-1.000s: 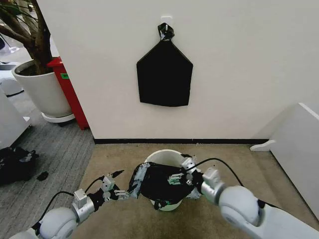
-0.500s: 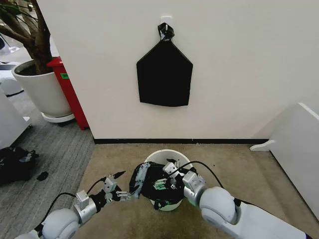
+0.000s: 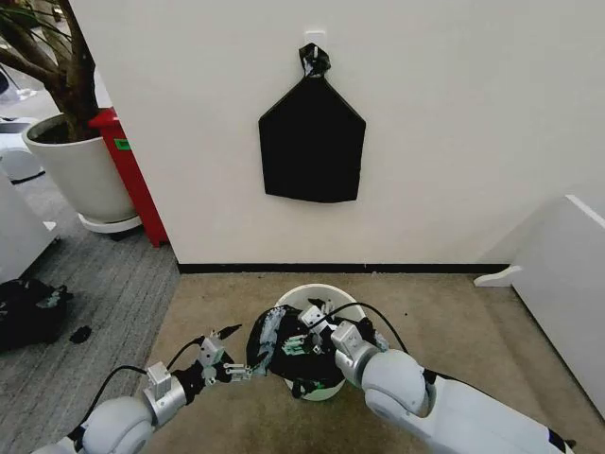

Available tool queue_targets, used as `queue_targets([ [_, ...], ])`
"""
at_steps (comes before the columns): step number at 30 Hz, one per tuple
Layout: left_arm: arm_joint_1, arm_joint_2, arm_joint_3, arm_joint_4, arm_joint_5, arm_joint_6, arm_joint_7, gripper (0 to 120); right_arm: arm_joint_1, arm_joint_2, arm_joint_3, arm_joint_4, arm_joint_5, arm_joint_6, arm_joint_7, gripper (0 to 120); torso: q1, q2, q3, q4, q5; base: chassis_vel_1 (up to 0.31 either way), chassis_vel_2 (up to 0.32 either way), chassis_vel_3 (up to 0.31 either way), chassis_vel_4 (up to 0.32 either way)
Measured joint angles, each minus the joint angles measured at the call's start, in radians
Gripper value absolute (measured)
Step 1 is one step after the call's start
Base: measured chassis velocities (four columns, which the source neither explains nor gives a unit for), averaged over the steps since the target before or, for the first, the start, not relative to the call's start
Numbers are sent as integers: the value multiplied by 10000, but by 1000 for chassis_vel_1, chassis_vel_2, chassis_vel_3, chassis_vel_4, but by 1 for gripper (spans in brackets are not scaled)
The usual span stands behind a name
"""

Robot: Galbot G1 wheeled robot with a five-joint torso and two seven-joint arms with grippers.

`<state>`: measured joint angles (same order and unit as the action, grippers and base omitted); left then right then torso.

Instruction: Place the garbage bag over the trash bin.

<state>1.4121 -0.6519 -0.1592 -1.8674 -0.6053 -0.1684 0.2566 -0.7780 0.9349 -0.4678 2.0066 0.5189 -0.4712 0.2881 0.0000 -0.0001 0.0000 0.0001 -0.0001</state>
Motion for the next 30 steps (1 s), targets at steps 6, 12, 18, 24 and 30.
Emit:
queue_targets([
  [6, 9, -104, 58, 15, 121, 7, 15, 100, 481, 456, -488, -48, 448, -272, 978, 100, 0, 0, 0, 0, 0, 0, 0, 0, 0],
  [12, -5, -220, 106, 1, 263, 14, 17, 100, 837, 1001, -729, -319, 1037, -482, 1769, 100, 0, 0, 0, 0, 1, 0, 0, 0, 0],
  [18, 171, -187, -130, -233, 244, -11, 0, 100, 835, 982, -553, -425, 1192, -494, 1937, 100, 0, 0, -1, 1, 2, 0, 0, 0, 0],
  [24, 218, -72, -397, -279, -79, -36, -93, 100, 282, 383, -125, -9, 1290, -459, 1893, 100, 0, 0, -1, -2, 1, 0, 0, 0, 0],
  [30, 137, 60, -563, -347, -459, -23, -176, 100, -363, 34, 371, 444, 1389, -373, 1838, 100, 0, 0, -1, -1, 1, 0, 0, 0, 0],
])
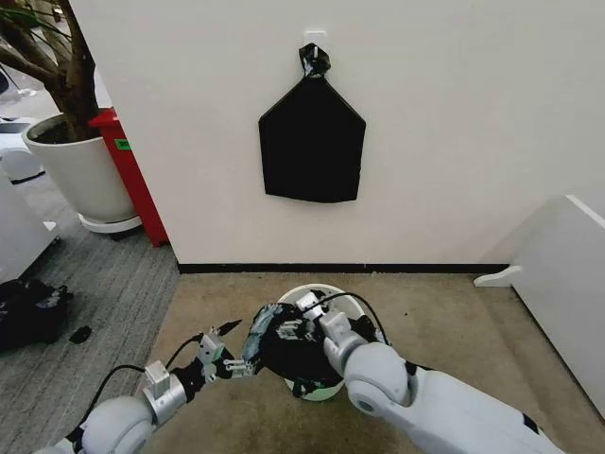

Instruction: Place the garbage bag over the trash bin.

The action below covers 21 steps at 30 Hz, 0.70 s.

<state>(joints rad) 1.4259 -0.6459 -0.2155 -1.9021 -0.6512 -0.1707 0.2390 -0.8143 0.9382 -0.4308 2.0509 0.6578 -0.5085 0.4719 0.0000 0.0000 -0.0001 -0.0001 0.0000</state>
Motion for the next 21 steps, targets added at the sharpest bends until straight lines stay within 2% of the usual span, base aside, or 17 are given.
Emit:
queue_targets([
  [5, 581, 100, -608, -481, -457, 173, -11, 100, -596, -208, 470, 463, 172, 37, 8, 100, 0, 0, -1, -2, 1, 0, 0, 0, 0],
  [10, 1995, -204, -2166, -1111, -1446, 525, -217, 100, -1448, -580, 1357, 1644, 947, 81, 217, 100, 0, 0, 0, 2, 0, 0, 0, 0, 0],
  [12, 2433, -493, -2825, -1577, -2017, 795, -694, 100, -1606, -762, 1971, 2172, 1588, 62, 275, 100, 0, 0, 0, 1, 1, 0, 0, 0, 0],
  [13, 2433, -493, -2825, -1577, -2017, 795, -694, 100, -1606, -762, 1971, 2172, 1588, 62, 275, 100, 0, 0, 0, 1, 1, 0, 0, 0, 0],
  [16, 2787, -860, -3473, -2280, -2546, 1208, -1467, 100, -1420, -998, 2730, 2566, 2660, -101, 352, 100, 0, 0, 0, 0, 4, 0, 0, 0, 0],
  [19, 2935, -1222, -3841, -3261, -2958, 1901, -2743, 100, -571, -1220, 3140, 2310, 3457, -641, 320, 100, 0, 1, -1, -1, 1, 0, 0, 0, 0],
  [20, 2935, -1222, -3841, -3261, -2958, 1901, -2743, 100, -571, -1220, 3140, 2310, 3457, -641, 320, 100, 0, 1, -1, -1, 1, 0, 0, 0, 0],
  [21, 2976, -1362, -3961, -3616, -3116, 2176, -3177, 100, -166, -1284, 3157, 2027, 3674, -940, 277, 100, 0, 0, 1, 0, 2, 0, 0, 0, 0],
])
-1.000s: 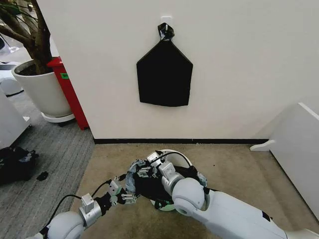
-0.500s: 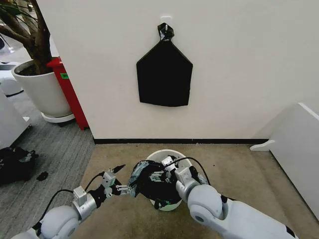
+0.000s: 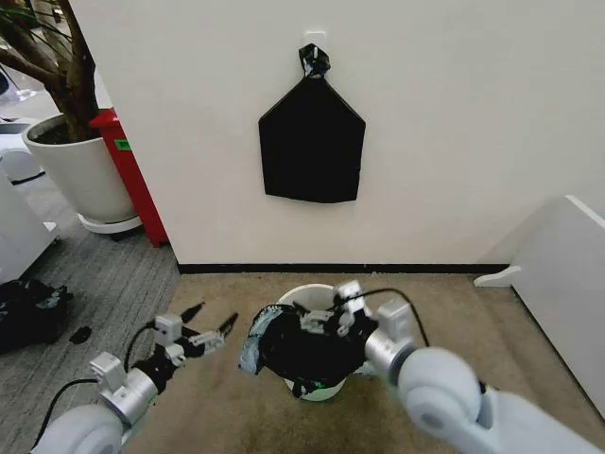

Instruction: Place the garbage bag over the trash bin.

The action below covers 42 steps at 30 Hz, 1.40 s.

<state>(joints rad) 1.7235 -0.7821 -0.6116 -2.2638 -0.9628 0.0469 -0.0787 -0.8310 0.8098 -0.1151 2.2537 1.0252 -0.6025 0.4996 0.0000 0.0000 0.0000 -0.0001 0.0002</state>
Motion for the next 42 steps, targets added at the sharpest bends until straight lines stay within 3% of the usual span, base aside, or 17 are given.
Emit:
queue_targets([
  [4, 526, -571, -725, -1266, -428, 1054, -1805, 100, 1841, -146, -293, -1219, 1427, -1253, -80, 100, 0, 0, 0, 2, 0, 0, 0, 0, 0],
  [10, 1364, -1173, -1710, -1817, -254, 1653, -2504, 100, 3514, -218, -1476, -2626, 2228, -1327, -611, 100, 0, 0, 1, 3, 2, 0, 0, 0, 0],
  [13, 1818, -1532, -2195, -1891, 97, 1779, -2524, 100, 4941, -455, -2845, -3385, 2784, -1375, -1495, 100, 0, 0, 0, 2, -3, 0, 0, 0, 0],
  [14, 1818, -1532, -2195, -1891, 97, 1779, -2524, 100, 4941, -455, -2845, -3385, 2784, -1375, -1495, 100, 0, 0, 0, 2, -3, 0, 0, 0, 0],
  [18, 2109, -1980, -2389, -1928, 420, 1833, -2479, 100, 6957, -476, -5300, -4683, 3446, -1376, -2398, 100, 0, 0, 0, 3, -2, 0, 0, 0, 0],
  [25, 2021, -2219, -2337, -2009, 633, 1811, -2435, 100, 9053, 280, -8185, -6217, 3996, -1367, -3137, 100, 0, 0, 1, 1, -5, 0, 0, 0, 0],
  [30, 2007, -2213, -2356, -2082, 648, 1797, -2406, 100, 9588, 966, -9090, -7239, 3993, -1356, -3682, 100, 0, -1, 1, 3, -5, 0, 0, 0, 0],
  [33, 2029, -2190, -2457, -2138, 653, 1777, -2369, 100, 9832, 1396, -9604, -8086, 3478, -1349, -4688, 100, 0, 0, 1, 2, -4, 0, 0, 0, 0],
  [42, 2016, -2137, -2548, -2175, 606, 1724, -2191, 100, 9723, 1897, -9725, -9352, 1529, -1339, -6756, 100, 0, 0, 0, 1, -2, 0, 0, 0, 0],
])
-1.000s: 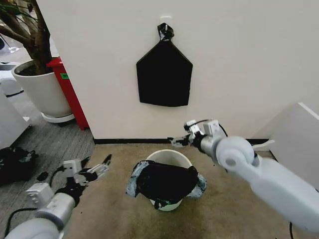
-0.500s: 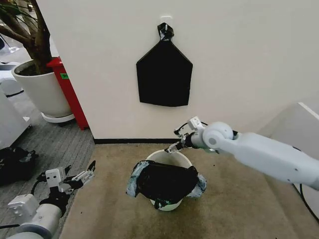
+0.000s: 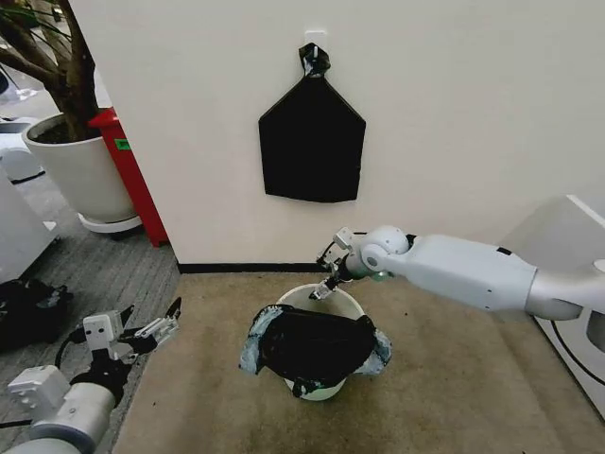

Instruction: Place the garbage bag over the trash bin.

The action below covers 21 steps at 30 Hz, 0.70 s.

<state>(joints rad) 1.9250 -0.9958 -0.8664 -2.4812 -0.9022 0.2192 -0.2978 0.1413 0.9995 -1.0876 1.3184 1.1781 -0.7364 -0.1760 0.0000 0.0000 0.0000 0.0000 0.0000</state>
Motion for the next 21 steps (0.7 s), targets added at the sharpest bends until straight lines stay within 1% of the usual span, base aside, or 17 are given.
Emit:
queue_targets([
  [5, -63, 60, 55, 35, -20, -39, 43, 100, -87, 44, -37, -227, -330, 2, -226, 100, 0, 0, 0, -2, -1, 0, 0, 0, 0],
  [8, -118, 99, 110, 71, -25, -48, 45, 100, -107, 86, -49, -400, -546, 5, -416, 90, 0, 0, 0, 0, 0, 0, 0, 0, 0],
  [9, -118, 99, 110, 71, -25, -48, 45, 100, -107, 86, -49, -400, -546, 5, -416, 90, 0, 0, 0, 0, 0, 0, 0, 0, 0],
  [10, -134, 111, 128, 77, -25, -50, 45, 100, -108, 87, -74, -444, -628, 5, -503, 87, 0, 0, 0, 0, -1, 0, 0, 0, 0],
  [11, -166, 121, 164, 86, -25, -57, 45, 100, -119, 86, -124, -488, -713, 7, -607, 79, 0, 0, 0, -1, 0, 0, 0, 0, 0],
  [12, -171, 122, 173, 88, -25, -59, 45, 100, -125, 86, -129, -497, -721, 7, -621, 77, 0, 0, 0, -1, 0, 0, 0, 0, 0],
  [14, -208, 134, 221, 91, -18, -105, 43, 100, -185, 118, -145, -575, -768, 7, -696, 67, 0, 0, 0, -2, 0, 0, 0, 0, 0],
  [16, -238, 144, 250, 96, -3, -177, 38, 100, -240, 183, -143, -636, -773, 8, -762, 59, 0, 0, 0, -1, 1, 0, 0, 0, 0],
  [17, -238, 144, 250, 96, -3, -177, 38, 100, -240, 183, -143, -636, -773, 8, -762, 59, 0, 0, 0, -1, 1, 0, 0, 0, 0],
  [18, -254, 146, 258, 98, 2, -201, 34, 100, -267, 223, -128, -663, -774, 9, -775, 53, 0, 0, 0, -1, 0, 0, 0, 0, 0],
  [21, -273, 144, 262, 101, 13, -248, 25, 100, -310, 303, -101, -691, -767, 10, -779, 42, 0, 0, 0, 0, 0, 0, 0, 0, 0],
])
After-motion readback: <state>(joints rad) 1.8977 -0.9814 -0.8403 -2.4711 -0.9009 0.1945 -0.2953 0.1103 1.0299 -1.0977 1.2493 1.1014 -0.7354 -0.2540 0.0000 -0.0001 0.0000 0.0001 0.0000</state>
